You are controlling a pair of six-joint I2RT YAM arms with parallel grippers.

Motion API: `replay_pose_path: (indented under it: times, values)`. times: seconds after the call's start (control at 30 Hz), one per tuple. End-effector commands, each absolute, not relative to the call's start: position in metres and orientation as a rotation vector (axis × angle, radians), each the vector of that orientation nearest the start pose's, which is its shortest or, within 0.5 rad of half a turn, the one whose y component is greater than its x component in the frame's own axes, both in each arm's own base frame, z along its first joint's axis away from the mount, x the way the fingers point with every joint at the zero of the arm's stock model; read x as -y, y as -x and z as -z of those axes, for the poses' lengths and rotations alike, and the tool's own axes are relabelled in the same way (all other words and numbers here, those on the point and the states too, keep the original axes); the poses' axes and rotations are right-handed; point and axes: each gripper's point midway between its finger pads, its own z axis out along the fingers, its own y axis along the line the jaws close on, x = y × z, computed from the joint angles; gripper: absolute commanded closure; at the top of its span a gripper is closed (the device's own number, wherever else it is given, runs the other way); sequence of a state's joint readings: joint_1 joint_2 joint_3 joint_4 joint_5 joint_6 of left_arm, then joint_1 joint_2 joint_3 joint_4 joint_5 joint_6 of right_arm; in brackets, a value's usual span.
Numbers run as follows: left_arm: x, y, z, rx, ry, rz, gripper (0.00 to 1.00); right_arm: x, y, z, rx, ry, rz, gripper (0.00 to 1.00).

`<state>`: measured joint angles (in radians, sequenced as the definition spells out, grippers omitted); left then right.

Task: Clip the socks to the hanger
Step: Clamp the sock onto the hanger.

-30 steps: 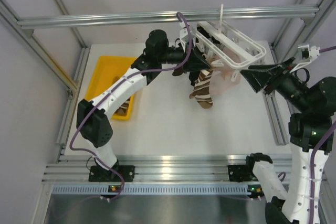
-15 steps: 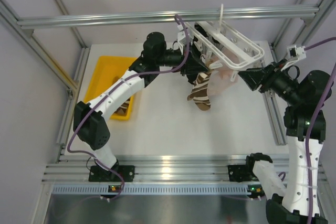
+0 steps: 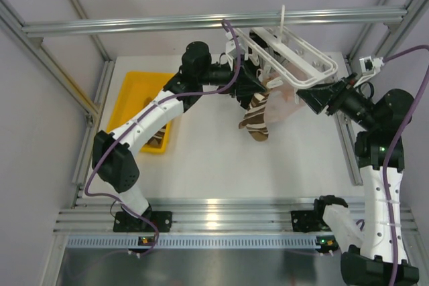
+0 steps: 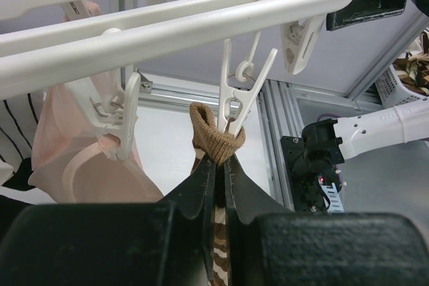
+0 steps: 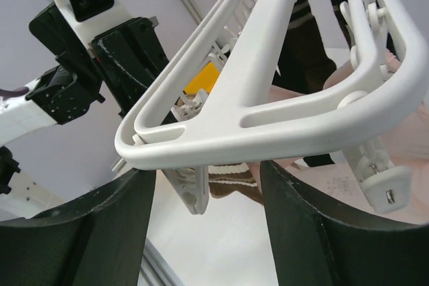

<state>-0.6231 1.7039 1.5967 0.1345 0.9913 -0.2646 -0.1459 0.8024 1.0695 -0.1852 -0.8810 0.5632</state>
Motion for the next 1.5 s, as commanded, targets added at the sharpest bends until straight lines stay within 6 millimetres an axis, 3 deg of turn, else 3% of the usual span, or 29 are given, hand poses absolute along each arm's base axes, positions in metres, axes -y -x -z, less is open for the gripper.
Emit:
replay_pose_path:
  times: [0.0, 0.27, 0.63, 0.87, 0.9, 1.0, 1.07, 1.1, 1.17, 1.2, 1.3, 1.43, 1.47]
  values:
    - [0.388, -0.278, -0.403, -1.244, -1.130, 1.412, 0.91, -0.126, -0.238, -0.426, -1.498, 0.271, -1.033, 0.36]
    - [0.389, -0.279, -0.403, -1.240, -1.130, 1.412, 0.91, -0.130, -0.237, -0.426, -1.511, 0.311, -1.017, 0.31]
    - [0.389, -0.279, -0.404, -1.237, -1.129, 1.415, 0.90, -0.138, -0.239, -0.426, -1.492, 0.358, -0.968, 0.35]
    - [0.388, -0.282, -0.404, -1.259, -1.104, 1.396, 0.82, -0.139, -0.238, -0.431, -1.482, 0.354, -0.970, 0.56]
    - [0.386, -0.281, -0.407, -1.258, -1.098, 1.386, 0.73, -0.140, -0.238, -0.431, -1.484, 0.352, -0.972, 0.59]
    - [0.381, -0.286, -0.411, -1.281, -1.060, 1.318, 0.58, -0.139, -0.235, -0.432, -1.481, 0.331, -0.969, 0.66]
    - [0.375, -0.286, -0.412, -1.282, -1.060, 1.263, 0.52, -0.139, -0.233, -0.433, -1.480, 0.324, -0.972, 0.69]
    - [0.369, -0.283, -0.421, -1.263, -1.043, 1.230, 0.52, -0.138, -0.233, -0.434, -1.481, 0.311, -0.966, 0.71]
    - [0.364, -0.276, -0.420, -1.238, -1.061, 1.184, 0.52, -0.138, -0.231, -0.435, -1.482, 0.296, -0.971, 0.73]
    - [0.357, -0.268, -0.431, -1.199, -1.055, 1.146, 0.51, -0.136, -0.232, -0.436, -1.484, 0.277, -0.969, 0.74]
    - [0.361, -0.247, -0.436, -1.118, -1.097, 1.053, 0.51, -0.134, -0.234, -0.438, -1.479, 0.238, -0.962, 0.78]
    - [0.387, -0.228, -0.437, -1.079, -1.076, 0.923, 0.51, -0.130, -0.237, -0.441, -1.484, 0.169, -0.974, 0.86]
    - [0.392, -0.227, -0.436, -1.061, -1.082, 0.876, 0.50, -0.137, -0.232, -0.441, -1.483, 0.188, -0.998, 0.89]
